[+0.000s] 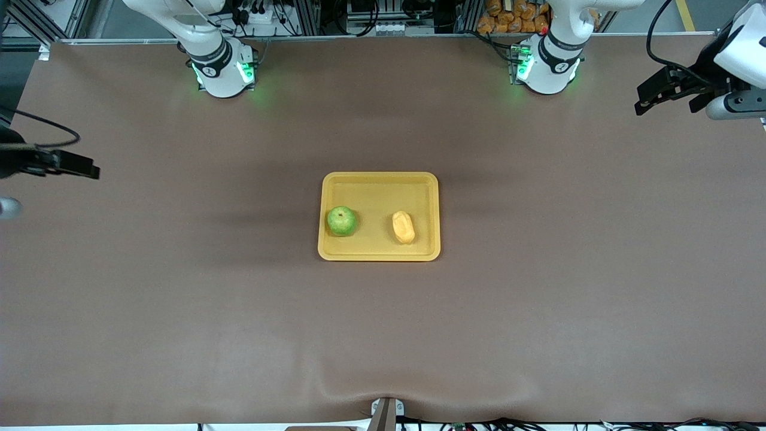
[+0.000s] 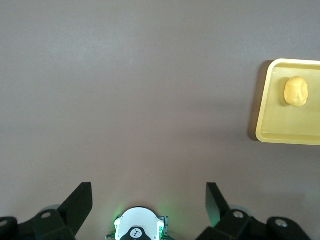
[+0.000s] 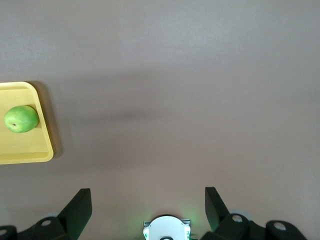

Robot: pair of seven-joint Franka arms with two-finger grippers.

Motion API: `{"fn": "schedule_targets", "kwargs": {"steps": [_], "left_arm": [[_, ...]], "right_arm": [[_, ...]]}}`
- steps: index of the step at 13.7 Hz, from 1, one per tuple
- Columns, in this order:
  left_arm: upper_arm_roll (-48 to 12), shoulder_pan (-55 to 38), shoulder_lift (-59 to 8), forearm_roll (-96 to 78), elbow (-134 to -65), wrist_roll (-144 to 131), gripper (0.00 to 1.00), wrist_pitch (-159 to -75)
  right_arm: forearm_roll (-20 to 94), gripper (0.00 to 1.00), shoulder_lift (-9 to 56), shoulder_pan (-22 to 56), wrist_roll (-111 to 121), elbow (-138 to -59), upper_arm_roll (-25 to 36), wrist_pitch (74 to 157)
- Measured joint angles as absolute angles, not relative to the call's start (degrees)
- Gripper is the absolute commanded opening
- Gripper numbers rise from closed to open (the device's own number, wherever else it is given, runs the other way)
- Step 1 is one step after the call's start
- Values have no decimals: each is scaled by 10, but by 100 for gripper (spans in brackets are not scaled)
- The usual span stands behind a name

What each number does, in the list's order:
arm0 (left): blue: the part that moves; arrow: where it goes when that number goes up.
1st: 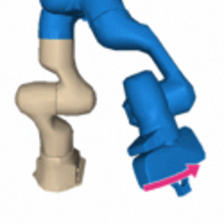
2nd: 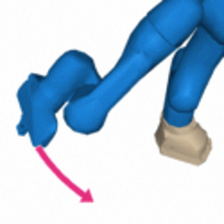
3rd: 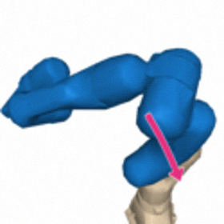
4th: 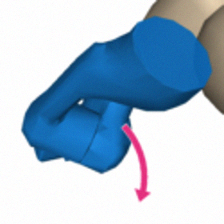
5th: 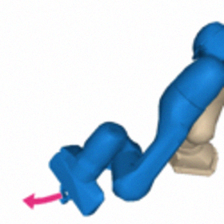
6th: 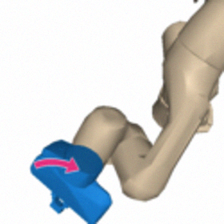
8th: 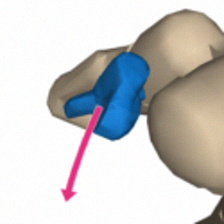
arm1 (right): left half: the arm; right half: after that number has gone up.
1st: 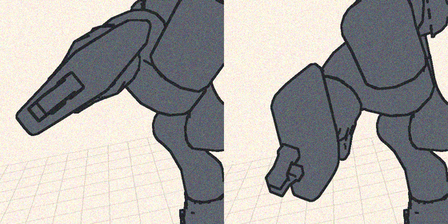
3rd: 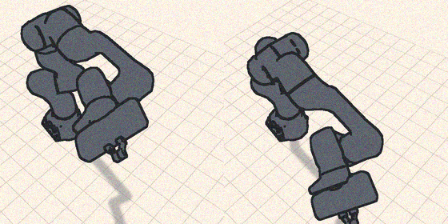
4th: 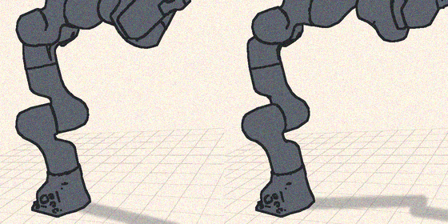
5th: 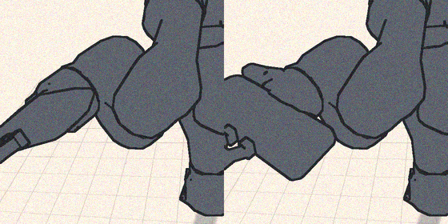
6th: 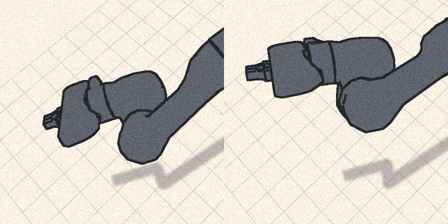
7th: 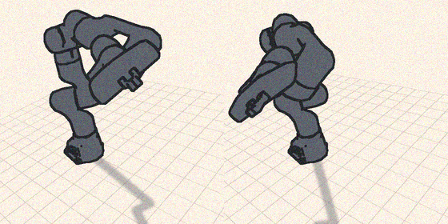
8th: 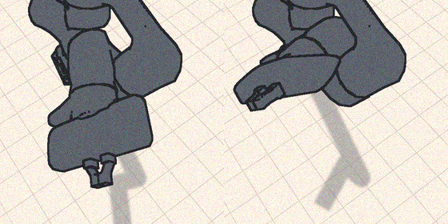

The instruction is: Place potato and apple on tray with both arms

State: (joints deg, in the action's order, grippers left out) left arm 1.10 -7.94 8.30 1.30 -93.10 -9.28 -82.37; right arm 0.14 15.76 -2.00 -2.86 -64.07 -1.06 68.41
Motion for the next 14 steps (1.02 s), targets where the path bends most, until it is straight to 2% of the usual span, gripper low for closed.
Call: {"fn": "schedule_targets", "kwargs": {"steps": [7,14], "left_arm": [[13,-79,79,13,-928,-93,100,-824],[14,-79,70,13,-907,-93,100,-824]], "right_arm": [[2,100,55,-20,23,-758,19,746],[2,100,-1,-20,33,-838,21,799]]}}
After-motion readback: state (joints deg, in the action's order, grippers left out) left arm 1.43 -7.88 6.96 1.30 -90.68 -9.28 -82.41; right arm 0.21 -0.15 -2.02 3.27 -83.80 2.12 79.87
